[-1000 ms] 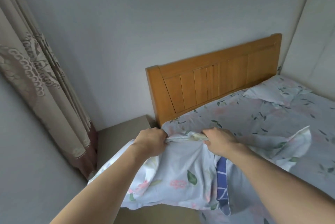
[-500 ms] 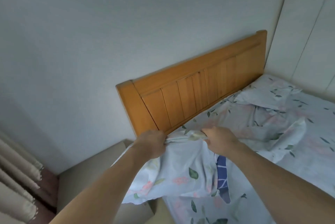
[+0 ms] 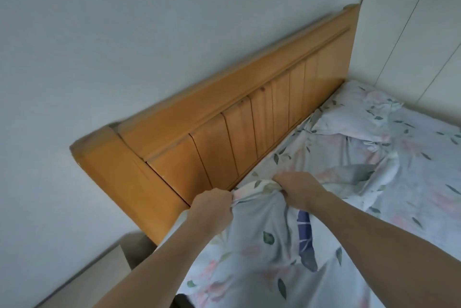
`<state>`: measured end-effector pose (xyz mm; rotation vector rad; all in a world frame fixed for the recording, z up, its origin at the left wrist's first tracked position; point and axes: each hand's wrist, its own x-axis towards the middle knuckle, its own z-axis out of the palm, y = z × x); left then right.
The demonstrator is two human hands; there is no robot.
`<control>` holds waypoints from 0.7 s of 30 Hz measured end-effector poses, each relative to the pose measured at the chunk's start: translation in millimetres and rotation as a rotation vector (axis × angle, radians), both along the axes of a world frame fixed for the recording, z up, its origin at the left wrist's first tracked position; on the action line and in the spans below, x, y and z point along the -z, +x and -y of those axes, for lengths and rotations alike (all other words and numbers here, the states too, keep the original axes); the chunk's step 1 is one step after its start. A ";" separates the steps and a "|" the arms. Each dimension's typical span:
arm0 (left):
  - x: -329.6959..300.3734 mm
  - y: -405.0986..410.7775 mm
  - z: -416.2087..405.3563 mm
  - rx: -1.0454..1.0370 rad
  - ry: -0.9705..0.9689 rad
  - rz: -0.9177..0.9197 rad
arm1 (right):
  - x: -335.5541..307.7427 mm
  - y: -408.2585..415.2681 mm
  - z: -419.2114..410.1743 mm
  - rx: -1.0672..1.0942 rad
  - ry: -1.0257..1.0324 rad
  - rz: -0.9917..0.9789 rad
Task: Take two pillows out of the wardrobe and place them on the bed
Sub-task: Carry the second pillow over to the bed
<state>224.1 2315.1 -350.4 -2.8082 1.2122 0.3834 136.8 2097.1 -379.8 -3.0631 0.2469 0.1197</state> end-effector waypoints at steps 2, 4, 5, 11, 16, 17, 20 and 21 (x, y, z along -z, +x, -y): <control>9.3 27.1 18.1 0.006 -0.007 0.051 | 9.2 35.1 19.6 -0.028 -0.026 0.030; 15.3 46.2 32.7 0.026 -0.053 0.161 | 15.7 63.3 36.5 -0.062 -0.041 0.112; 20.7 53.2 37.9 0.040 -0.102 0.221 | 18.5 74.8 43.9 -0.083 -0.045 0.165; 115.4 44.2 74.9 0.045 0.025 0.181 | 102.1 97.0 89.2 -0.205 -0.214 0.257; 283.1 -12.1 112.1 -0.019 0.130 -0.008 | 273.3 51.9 113.6 -0.282 -0.248 0.199; 314.0 -27.9 115.3 -0.011 0.097 -0.031 | 306.3 36.5 116.3 -0.285 -0.240 0.164; 396.6 -76.7 116.5 0.084 0.037 -0.093 | 389.8 -18.4 121.6 -0.244 -0.209 0.078; 417.7 -88.8 115.7 0.101 0.042 -0.056 | 412.4 -35.7 122.4 -0.223 -0.192 0.078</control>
